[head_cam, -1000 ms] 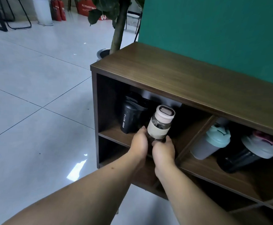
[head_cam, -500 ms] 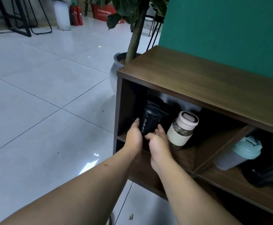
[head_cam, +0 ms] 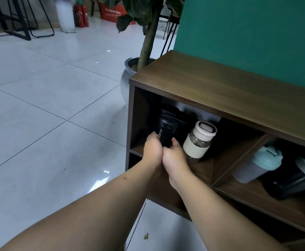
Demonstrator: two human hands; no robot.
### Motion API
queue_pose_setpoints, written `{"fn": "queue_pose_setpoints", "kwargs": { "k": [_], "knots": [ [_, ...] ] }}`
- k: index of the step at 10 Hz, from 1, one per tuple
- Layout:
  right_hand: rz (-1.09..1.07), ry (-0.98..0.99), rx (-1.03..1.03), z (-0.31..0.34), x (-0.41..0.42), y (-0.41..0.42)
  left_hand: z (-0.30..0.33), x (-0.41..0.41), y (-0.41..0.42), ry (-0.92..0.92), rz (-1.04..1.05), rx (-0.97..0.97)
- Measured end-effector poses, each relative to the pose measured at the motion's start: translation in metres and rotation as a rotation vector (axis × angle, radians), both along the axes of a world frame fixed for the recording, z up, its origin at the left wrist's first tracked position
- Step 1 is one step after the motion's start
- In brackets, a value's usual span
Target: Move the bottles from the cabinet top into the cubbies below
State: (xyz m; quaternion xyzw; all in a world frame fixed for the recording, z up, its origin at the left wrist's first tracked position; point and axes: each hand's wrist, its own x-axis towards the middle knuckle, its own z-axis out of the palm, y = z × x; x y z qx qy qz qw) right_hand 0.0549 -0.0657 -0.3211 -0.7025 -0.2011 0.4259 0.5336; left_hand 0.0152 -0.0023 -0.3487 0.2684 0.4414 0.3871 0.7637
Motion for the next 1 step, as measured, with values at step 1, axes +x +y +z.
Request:
{"fn": "queue_pose_setpoints", "kwargs": {
  "k": [1],
  "knots": [
    [0.105,-0.045,-0.120,0.0319,-0.0046,-0.0399,0.0251,-0.0064,-0.0356,0.140,-0.038,0.047]
  ]
}}
